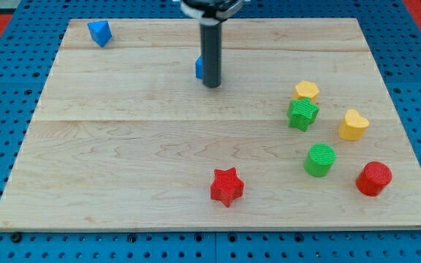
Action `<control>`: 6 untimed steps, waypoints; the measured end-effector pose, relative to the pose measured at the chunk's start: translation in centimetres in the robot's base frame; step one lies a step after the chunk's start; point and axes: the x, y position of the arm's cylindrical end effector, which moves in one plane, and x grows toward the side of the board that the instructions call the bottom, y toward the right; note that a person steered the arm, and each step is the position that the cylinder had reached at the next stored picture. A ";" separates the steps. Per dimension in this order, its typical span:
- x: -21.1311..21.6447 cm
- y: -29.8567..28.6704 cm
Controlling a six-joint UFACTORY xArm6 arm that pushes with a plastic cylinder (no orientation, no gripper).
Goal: Slide the blue cube to the right of the triangle
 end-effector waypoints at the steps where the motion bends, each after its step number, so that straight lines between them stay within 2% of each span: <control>1: -6.4 -0.8; 2: -9.4 -1.4; 3: -9.5 0.0; 4: -10.5 4.0; 5: -12.1 1.1; 6: -12.1 -7.3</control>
